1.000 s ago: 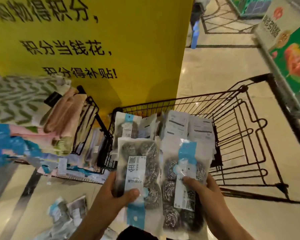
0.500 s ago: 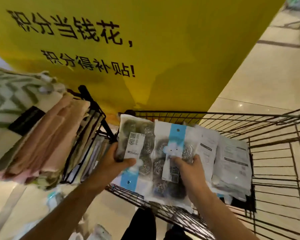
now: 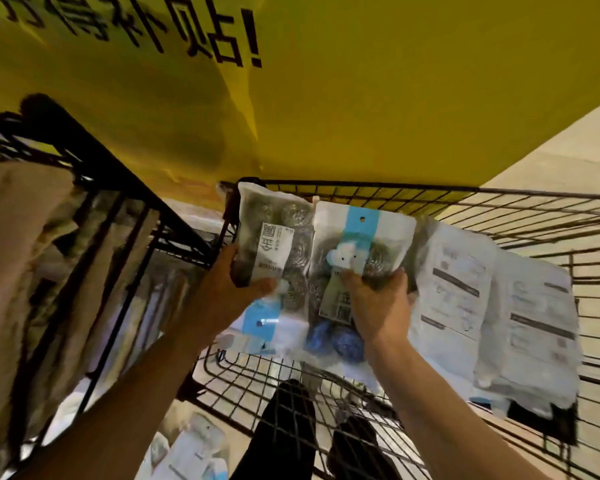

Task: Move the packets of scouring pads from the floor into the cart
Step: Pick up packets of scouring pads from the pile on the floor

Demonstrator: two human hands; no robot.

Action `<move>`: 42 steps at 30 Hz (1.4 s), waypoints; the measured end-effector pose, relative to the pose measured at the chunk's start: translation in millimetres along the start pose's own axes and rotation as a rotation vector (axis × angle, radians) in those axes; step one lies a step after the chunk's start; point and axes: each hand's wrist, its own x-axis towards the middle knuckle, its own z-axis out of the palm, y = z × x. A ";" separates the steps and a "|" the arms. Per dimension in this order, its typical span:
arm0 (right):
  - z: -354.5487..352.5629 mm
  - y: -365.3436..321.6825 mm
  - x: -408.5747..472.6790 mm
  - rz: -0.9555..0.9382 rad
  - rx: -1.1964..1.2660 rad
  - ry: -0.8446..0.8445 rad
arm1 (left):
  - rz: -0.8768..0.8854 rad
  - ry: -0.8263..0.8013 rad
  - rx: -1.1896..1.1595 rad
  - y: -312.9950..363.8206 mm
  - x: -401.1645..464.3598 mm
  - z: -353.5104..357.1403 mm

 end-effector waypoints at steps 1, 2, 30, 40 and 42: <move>-0.3 -1.0 0.7 -0.013 -0.017 0.007 | 0.000 0.004 0.002 0.6 0.5 1.7; -0.8 -1.7 0.3 -0.018 -0.027 0.017 | 0.006 0.012 0.001 -0.1 -0.1 3.1; -216.5 28.3 -164.7 -0.125 -0.098 -0.653 | -0.099 0.247 -0.352 13.4 -310.7 45.9; -227.6 60.0 -212.2 -0.251 -0.317 -0.973 | -0.272 0.565 -0.471 -42.6 -509.0 104.5; -220.0 70.4 -227.5 -0.266 -0.338 -1.019 | -0.315 0.639 -0.518 -59.0 -548.7 110.0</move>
